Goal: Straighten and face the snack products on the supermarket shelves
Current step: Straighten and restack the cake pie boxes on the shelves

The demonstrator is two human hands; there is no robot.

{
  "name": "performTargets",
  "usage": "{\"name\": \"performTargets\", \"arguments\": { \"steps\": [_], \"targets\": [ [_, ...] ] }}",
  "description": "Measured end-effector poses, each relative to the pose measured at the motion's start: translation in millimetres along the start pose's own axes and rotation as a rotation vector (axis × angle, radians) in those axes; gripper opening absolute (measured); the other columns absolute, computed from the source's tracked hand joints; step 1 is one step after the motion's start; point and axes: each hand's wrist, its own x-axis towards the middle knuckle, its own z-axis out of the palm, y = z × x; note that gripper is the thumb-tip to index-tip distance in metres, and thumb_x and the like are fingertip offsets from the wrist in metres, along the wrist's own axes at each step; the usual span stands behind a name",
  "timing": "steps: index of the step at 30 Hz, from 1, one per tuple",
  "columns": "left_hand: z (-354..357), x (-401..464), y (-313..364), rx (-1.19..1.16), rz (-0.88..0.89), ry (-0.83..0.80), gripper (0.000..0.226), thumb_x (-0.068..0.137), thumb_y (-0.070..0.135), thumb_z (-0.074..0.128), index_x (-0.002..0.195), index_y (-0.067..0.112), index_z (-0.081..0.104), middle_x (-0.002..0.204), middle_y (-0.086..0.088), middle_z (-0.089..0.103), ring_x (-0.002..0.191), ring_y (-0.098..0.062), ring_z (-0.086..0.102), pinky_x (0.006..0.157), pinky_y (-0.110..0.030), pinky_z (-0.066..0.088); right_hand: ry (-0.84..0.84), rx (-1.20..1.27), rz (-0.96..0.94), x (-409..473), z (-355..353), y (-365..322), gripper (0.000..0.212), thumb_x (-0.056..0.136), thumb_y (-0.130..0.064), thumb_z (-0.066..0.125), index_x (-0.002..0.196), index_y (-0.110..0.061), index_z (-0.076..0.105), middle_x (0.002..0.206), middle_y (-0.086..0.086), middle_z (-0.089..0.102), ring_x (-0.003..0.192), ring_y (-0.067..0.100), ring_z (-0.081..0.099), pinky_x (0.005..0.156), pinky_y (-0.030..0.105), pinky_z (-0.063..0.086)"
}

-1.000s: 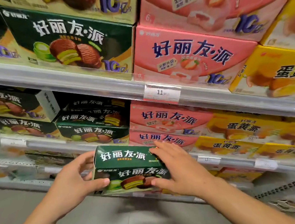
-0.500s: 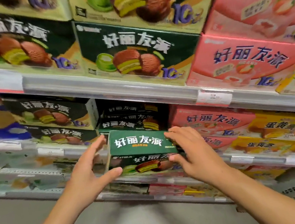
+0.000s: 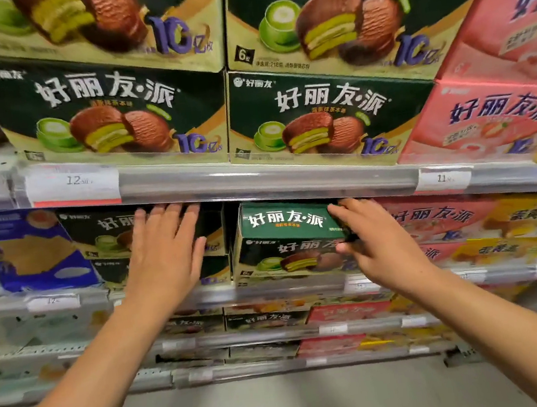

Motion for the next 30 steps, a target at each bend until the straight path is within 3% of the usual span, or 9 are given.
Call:
{"name": "performTargets", "arguments": {
  "steps": [4,9,14,17,20,24,27,30],
  "targets": [
    [12,8,3,0.009,-0.086,0.019,0.047,0.083,0.026,0.068,0.123,0.004,0.058,0.112,-0.025,0.059,0.109,-0.045,0.052,0.109,-0.063,0.026,-0.004,-0.084,0.033,15,5,2,0.059,0.089,-0.028,0.065,0.142,-0.015,0.044,0.114,0.007,0.06,0.101,0.029,0.052,0.089,0.038,0.038],
    [22,9,4,-0.004,-0.115,0.089,0.047,0.078,0.023,0.074,0.117,0.002,0.057,0.107,-0.026,0.057,0.105,-0.045,0.049,0.108,-0.064,0.025,-0.028,-0.067,0.045,32,9,-5,0.05,0.089,-0.03,0.062,0.136,-0.018,0.049,0.112,0.012,0.065,0.103,0.035,0.056,0.087,0.042,0.043],
    [23,12,7,0.015,-0.149,0.108,0.045,0.076,0.02,0.077,0.11,-0.002,0.057,0.098,-0.028,0.056,0.098,-0.047,0.05,0.105,-0.066,0.027,-0.064,-0.078,0.061,46,13,-1,0.024,0.093,-0.034,0.056,0.111,-0.018,0.056,0.1,0.01,0.068,0.093,0.034,0.061,0.07,0.038,0.044],
    [23,12,9,0.04,-0.163,0.101,0.044,0.075,0.019,0.078,0.108,-0.003,0.057,0.095,-0.029,0.055,0.095,-0.047,0.049,0.103,-0.068,0.028,-0.096,-0.092,0.091,53,15,3,0.02,0.095,-0.036,0.054,0.104,-0.019,0.056,0.099,0.008,0.069,0.092,0.032,0.063,0.067,0.037,0.045],
    [15,17,18,0.073,-0.145,0.058,0.046,0.072,0.022,0.078,0.105,-0.003,0.057,0.094,-0.028,0.057,0.093,-0.047,0.051,0.099,-0.067,0.029,-0.134,-0.123,0.1,57,18,7,0.021,0.096,-0.036,0.051,0.11,-0.02,0.055,0.101,0.006,0.069,0.093,0.031,0.064,0.063,0.034,0.042],
    [6,30,51,0.083,0.038,-0.029,0.047,0.072,0.036,0.077,0.106,0.007,0.063,0.084,-0.021,0.064,0.079,-0.039,0.061,0.082,-0.06,0.046,-0.193,-0.165,0.113,63,20,11,0.029,0.099,-0.043,0.043,0.118,-0.022,0.052,0.103,0.006,0.067,0.093,0.03,0.063,0.064,0.033,0.041],
    [9,41,74,0.081,0.111,-0.128,0.053,0.079,0.05,0.069,0.122,0.019,0.062,0.1,-0.01,0.071,0.095,-0.034,0.065,0.092,-0.055,0.045,-0.198,-0.205,0.105,52,11,23,0.047,0.092,-0.06,0.044,0.11,-0.017,0.053,0.09,0.005,0.064,0.088,0.03,0.063,0.067,0.036,0.05],
    [15,46,80,0.066,0.088,-0.158,0.05,0.085,0.049,0.064,0.128,0.024,0.058,0.106,-0.006,0.071,0.101,-0.032,0.064,0.101,-0.051,0.038,-0.266,-0.283,0.256,30,-6,58,0.054,0.083,-0.068,0.053,0.089,-0.015,0.055,0.078,0.003,0.061,0.082,0.028,0.062,0.065,0.035,0.047]
  ]
}}
